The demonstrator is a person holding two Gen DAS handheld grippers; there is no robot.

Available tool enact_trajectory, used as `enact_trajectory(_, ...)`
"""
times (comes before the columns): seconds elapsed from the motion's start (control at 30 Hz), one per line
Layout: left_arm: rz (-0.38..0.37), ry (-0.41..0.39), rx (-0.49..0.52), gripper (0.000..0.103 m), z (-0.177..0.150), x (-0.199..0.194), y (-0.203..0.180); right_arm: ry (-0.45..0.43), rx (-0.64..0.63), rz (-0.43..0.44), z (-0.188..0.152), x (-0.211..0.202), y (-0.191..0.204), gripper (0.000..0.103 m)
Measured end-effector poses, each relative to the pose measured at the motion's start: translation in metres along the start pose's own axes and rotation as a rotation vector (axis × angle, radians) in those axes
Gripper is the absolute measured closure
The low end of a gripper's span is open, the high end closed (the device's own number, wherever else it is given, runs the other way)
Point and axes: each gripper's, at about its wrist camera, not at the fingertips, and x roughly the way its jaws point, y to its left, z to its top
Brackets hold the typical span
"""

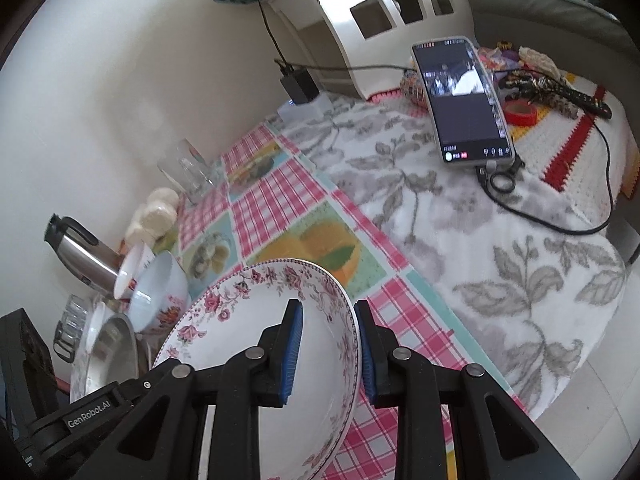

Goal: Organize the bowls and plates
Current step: 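Lift and carry the floral plate with both grippers over the steel basin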

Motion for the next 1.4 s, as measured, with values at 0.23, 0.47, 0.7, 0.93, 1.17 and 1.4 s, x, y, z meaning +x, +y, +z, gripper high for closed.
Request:
enact_trajectory(0.23,-0.015,-0.046,0.020,0.086,0.006,-0.021,-0.005,-0.054,-0.010,0.021,0.002,-0.013,0.007,0.075)
enact_trajectory(0.47,-0.033,-0.068,0.008,0.086,0.014,-0.036,0.004,-0.064,-0.035,0.025,-0.001,-0.015,0.021,0.075)
enact_trajectory(0.7,-0.042,-0.097,0.010,0.086,0.023,-0.055,0.019,-0.070,-0.036,0.042,-0.004,-0.014,0.040,0.075)
enact_trajectory(0.93,-0.037,-0.123,-0.026,0.086,0.032,-0.073,0.049,-0.061,-0.086,0.058,-0.013,-0.010,0.076,0.075)
enact_trajectory(1.17,-0.026,-0.142,-0.056,0.086,0.040,-0.089,0.081,-0.042,-0.121,0.080,-0.024,-0.002,0.109,0.075)
enact_trajectory(1.4,-0.018,-0.159,-0.095,0.086,0.045,-0.102,0.113,-0.016,-0.160,0.093,-0.038,0.011,0.140,0.075)
